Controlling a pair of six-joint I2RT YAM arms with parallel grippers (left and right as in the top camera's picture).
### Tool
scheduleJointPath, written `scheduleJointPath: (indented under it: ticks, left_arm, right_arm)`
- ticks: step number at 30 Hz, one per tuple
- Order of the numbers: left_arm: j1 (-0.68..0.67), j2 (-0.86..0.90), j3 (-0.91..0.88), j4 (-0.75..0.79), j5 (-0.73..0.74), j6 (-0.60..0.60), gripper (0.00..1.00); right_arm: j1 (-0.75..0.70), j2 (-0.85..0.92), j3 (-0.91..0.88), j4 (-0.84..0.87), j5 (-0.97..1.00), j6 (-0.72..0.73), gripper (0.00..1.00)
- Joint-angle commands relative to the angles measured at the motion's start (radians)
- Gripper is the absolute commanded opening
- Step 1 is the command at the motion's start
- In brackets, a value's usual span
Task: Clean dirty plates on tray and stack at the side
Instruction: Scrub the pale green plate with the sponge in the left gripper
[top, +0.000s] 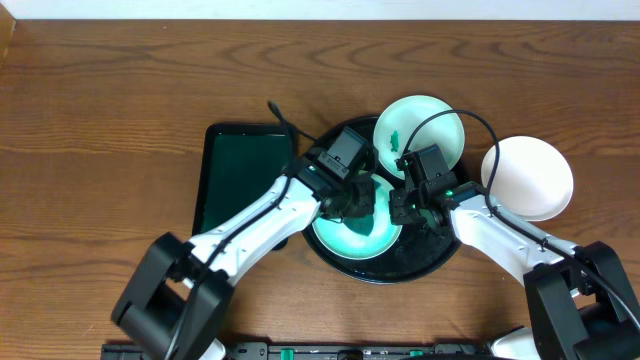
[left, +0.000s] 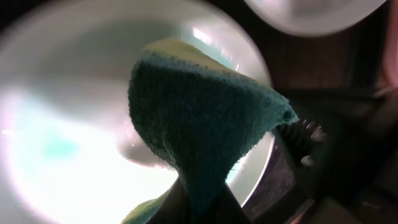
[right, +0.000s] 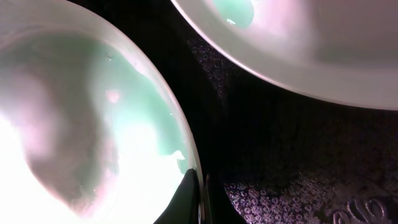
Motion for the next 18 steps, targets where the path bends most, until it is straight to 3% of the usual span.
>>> scheduleJointPath:
  ticks: [1, 9, 18]
  left_arm:
    - [0.008, -0.009, 0.032, -0.023, -0.157, 0.014, 0.07]
    - [0.008, 0.038, 0.01, -0.085, -0.277, 0.006, 0.07]
    - [0.008, 0.11, -0.009, -0.151, -0.294, -0.143, 0.08]
  right_arm:
    - [0.011, 0.007, 0.003, 0.003, -0.019, 0.0, 0.01]
    - [0.011, 0.007, 0.003, 0.003, -0.019, 0.0, 0.01]
    - [0.011, 0.007, 0.003, 0.003, -0.019, 0.0, 0.01]
